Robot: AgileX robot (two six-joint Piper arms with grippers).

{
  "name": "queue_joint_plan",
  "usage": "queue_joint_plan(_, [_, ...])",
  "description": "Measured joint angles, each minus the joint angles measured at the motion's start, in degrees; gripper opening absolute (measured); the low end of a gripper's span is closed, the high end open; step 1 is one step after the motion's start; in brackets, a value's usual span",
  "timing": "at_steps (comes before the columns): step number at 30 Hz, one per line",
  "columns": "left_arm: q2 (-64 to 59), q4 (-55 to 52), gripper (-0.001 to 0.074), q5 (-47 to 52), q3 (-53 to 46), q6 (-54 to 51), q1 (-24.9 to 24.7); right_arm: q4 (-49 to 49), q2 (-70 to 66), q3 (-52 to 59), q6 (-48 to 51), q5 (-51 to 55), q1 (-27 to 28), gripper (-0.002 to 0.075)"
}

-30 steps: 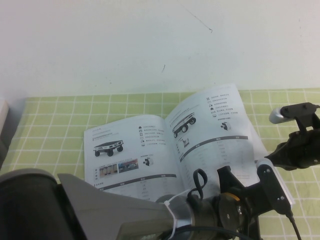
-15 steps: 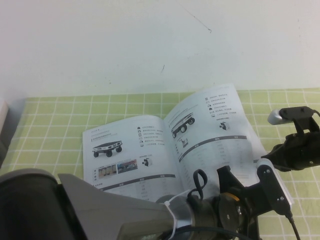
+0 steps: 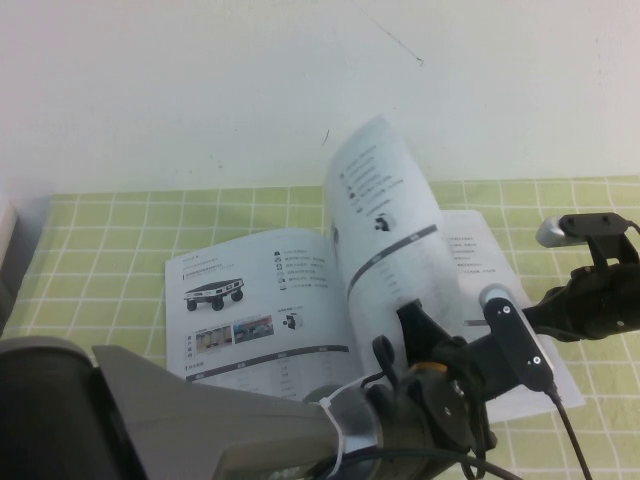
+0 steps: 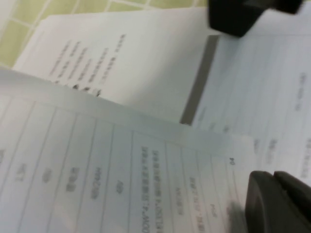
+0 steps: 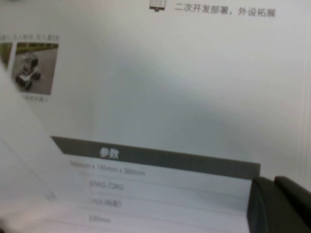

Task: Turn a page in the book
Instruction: Open the closed book

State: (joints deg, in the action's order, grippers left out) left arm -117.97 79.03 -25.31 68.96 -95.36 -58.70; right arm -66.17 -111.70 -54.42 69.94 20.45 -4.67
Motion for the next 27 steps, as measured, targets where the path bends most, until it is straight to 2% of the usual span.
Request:
queue_joint_plan(10, [2.75, 19.72, -0.0004, -18.28, 0.00, -12.24, 0.00, 6.37, 0.00, -0.46, -8.28, 0.03, 0.00, -0.0002])
queue_joint_plan(16, [4.04, 22.28, -0.0004, -27.18, -0.62, -15.15, -0.64, 8.91, 0.00, -0.88, -11.63, 0.64, 0.00, -0.0002])
queue_joint_plan(22, [5.72, 22.74, -0.0004, -28.96, -0.62, -15.51, -2.15, 11.27, 0.10, -0.88, -14.80, 1.25, 0.00, -0.0002])
queue_joint_plan(27, [6.85, 23.00, -0.0004, -28.22, -0.74, -15.51, -2.29, 18.87, 1.77, -0.77, -20.60, 2.80, 0.00, -0.0002])
